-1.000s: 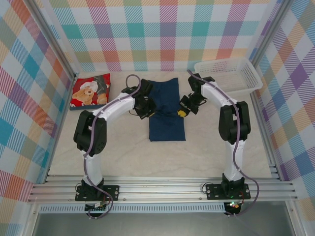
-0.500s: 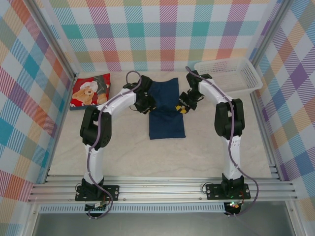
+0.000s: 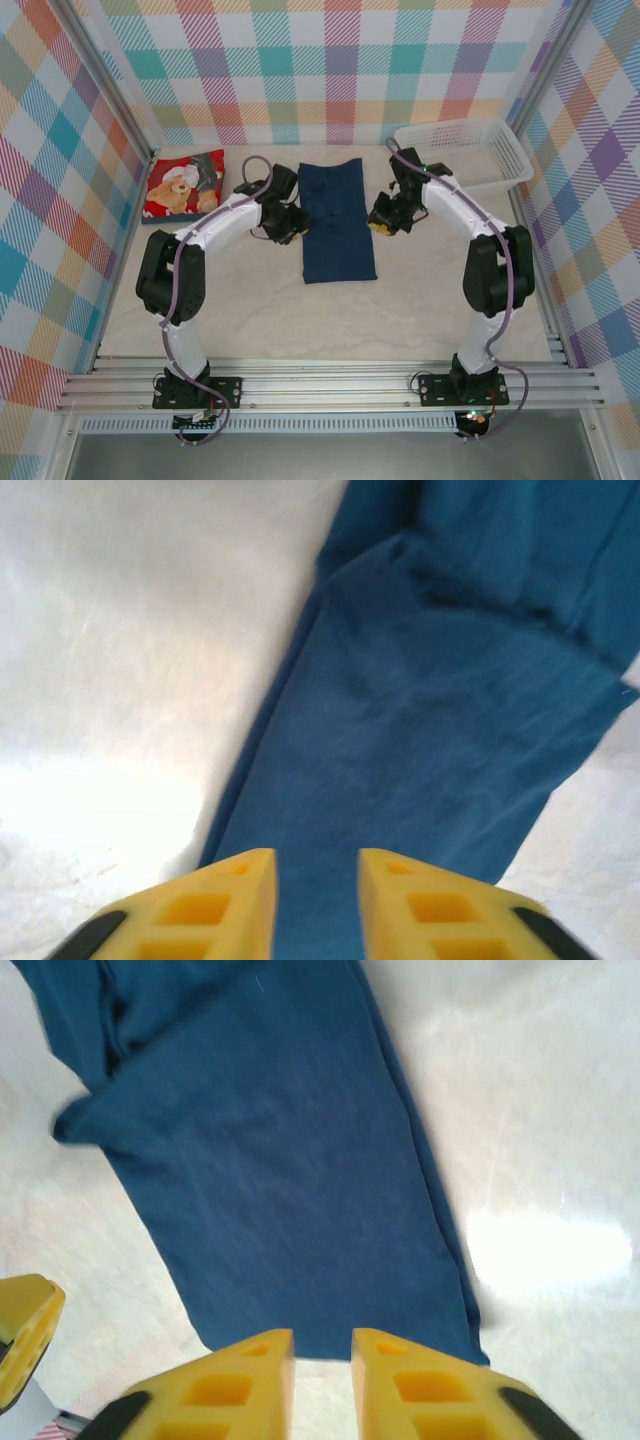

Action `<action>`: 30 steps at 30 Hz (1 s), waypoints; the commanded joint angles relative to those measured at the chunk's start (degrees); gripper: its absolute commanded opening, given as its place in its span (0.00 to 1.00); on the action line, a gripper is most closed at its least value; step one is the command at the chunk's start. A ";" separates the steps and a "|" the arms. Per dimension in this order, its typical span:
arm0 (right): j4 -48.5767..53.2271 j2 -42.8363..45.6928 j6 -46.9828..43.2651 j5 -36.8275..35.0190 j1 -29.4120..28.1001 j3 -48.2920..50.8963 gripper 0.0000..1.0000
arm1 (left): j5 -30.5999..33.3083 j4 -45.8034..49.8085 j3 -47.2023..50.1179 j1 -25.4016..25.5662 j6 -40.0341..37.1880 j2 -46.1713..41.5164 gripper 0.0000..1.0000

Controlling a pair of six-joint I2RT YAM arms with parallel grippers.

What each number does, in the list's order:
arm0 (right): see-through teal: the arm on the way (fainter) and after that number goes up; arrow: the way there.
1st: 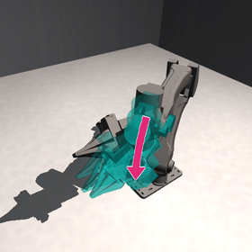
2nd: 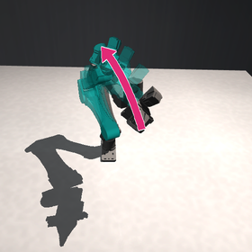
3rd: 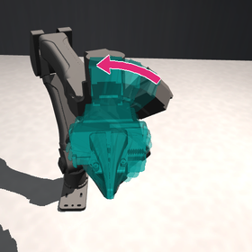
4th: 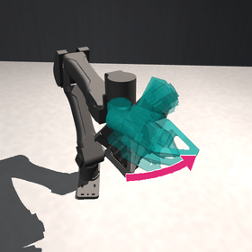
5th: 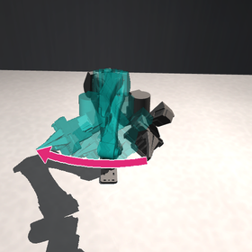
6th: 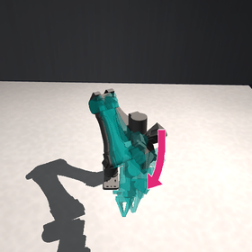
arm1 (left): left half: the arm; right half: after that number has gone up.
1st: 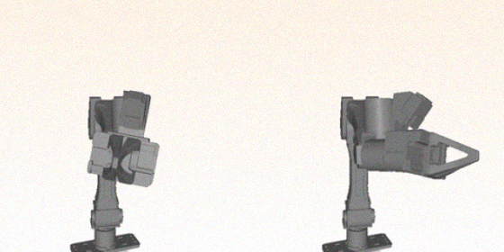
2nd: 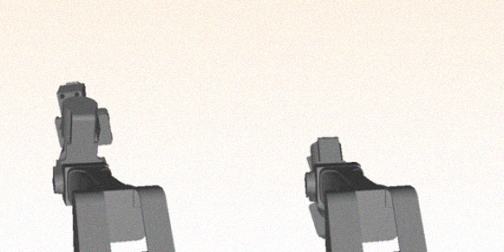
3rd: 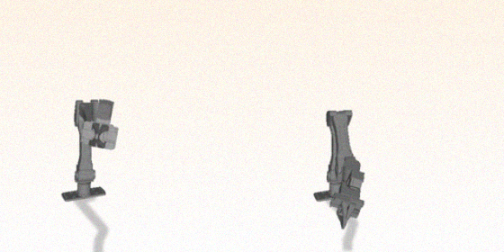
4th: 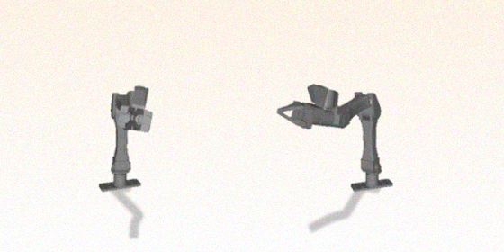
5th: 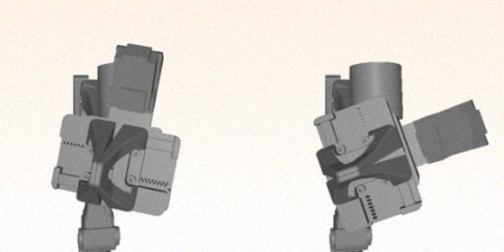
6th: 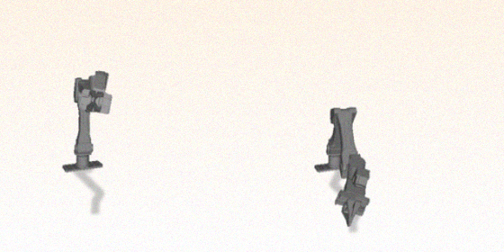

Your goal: Fold and stack the t-shirts

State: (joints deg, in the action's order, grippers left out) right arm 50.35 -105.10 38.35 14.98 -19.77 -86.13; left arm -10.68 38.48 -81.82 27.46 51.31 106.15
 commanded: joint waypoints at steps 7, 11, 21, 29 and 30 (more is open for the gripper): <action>-8.04 6.55 -2.40 9.75 -0.97 21.19 0.42 | -9.06 -7.24 17.16 6.46 3.15 -6.15 0.47; -10.32 4.46 -2.72 10.61 -1.06 22.58 0.46 | -8.62 -9.64 19.07 6.46 2.23 -4.31 0.46; -12.45 -0.34 -2.42 8.32 -0.96 21.50 0.40 | -6.70 -14.95 18.34 6.29 2.46 -1.71 0.42; -13.62 -1.88 -3.39 3.89 -0.97 21.63 0.37 | -4.06 -12.71 15.65 6.28 -0.86 1.91 0.32; -13.02 -1.89 -3.84 3.25 -0.97 21.54 0.37 | -3.63 -12.28 15.27 6.20 -1.43 2.10 0.30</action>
State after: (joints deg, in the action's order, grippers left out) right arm 37.52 -106.48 36.53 22.11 -20.97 -63.90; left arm -17.28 23.99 -65.19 34.04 52.25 106.48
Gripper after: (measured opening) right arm 0.371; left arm 0.317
